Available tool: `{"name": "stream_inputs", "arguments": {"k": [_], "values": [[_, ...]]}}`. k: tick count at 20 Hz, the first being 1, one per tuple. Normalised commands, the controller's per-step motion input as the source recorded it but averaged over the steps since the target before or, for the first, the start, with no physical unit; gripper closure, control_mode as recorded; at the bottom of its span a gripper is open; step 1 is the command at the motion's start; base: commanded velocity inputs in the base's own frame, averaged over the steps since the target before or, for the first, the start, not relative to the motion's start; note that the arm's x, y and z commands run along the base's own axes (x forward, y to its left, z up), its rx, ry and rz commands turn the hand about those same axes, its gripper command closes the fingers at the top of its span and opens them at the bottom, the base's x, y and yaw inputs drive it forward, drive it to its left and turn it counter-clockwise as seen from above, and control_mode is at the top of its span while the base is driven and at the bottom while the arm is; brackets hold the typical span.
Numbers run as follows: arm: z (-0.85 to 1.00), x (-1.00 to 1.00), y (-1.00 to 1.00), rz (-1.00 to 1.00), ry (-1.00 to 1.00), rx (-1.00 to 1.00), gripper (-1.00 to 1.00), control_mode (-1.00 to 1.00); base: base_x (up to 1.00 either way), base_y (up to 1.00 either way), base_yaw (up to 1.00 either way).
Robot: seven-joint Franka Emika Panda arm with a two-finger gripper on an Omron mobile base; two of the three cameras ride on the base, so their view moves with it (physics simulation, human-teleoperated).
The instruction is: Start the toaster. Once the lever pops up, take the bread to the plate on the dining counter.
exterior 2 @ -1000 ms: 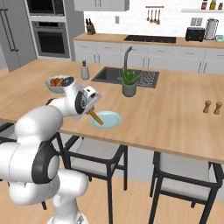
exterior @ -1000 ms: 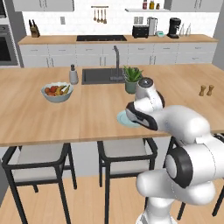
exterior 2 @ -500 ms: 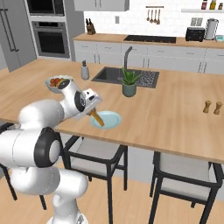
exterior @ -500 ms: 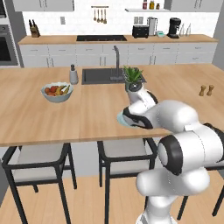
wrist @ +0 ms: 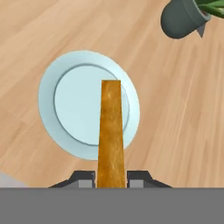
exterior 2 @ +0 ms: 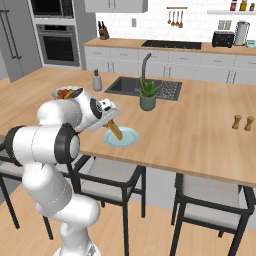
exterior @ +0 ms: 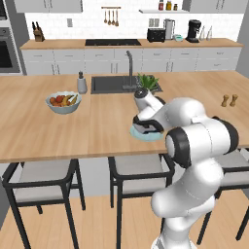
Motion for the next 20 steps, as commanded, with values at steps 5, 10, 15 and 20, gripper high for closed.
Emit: {"name": "stream_inputs", "arguments": {"k": [5, 10, 15, 20], "values": [[-0.29, 0.54, 0.01, -0.1, 0.0, -0.04, 1.0, -1.0, 0.0, 0.0, 0.0], [-0.41, 0.33, 0.0, -0.1, -0.02, -0.04, 1.0, -1.0, 0.0, 0.0, 0.0], [-0.33, 0.4, 0.0, -0.09, -0.03, -0.05, 1.0, -1.0, 0.0, 0.0, 0.0], [-0.23, 0.41, 0.0, -0.07, -0.02, -0.04, -1.0, -1.0, 0.0, 0.0, 0.0]]}}
